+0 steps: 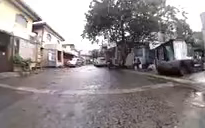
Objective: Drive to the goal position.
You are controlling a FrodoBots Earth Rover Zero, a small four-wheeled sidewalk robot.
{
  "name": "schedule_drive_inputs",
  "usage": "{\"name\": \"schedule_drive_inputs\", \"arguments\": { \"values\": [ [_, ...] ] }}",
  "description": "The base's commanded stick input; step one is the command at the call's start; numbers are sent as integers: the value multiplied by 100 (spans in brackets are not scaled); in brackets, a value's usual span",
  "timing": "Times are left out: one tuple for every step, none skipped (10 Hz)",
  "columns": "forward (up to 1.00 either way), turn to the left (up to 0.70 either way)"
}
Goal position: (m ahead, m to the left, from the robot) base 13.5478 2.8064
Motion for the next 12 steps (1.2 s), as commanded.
{"name": "schedule_drive_inputs", "arguments": {
  "values": [
    [100,21],
    [100,0],
    [100,0],
    [100,0],
    [100,0],
    [100,0],
    [100,0],
    [100,0],
    [100,26],
    [100,10],
    [100,22],
    [100,0]
  ]
}}
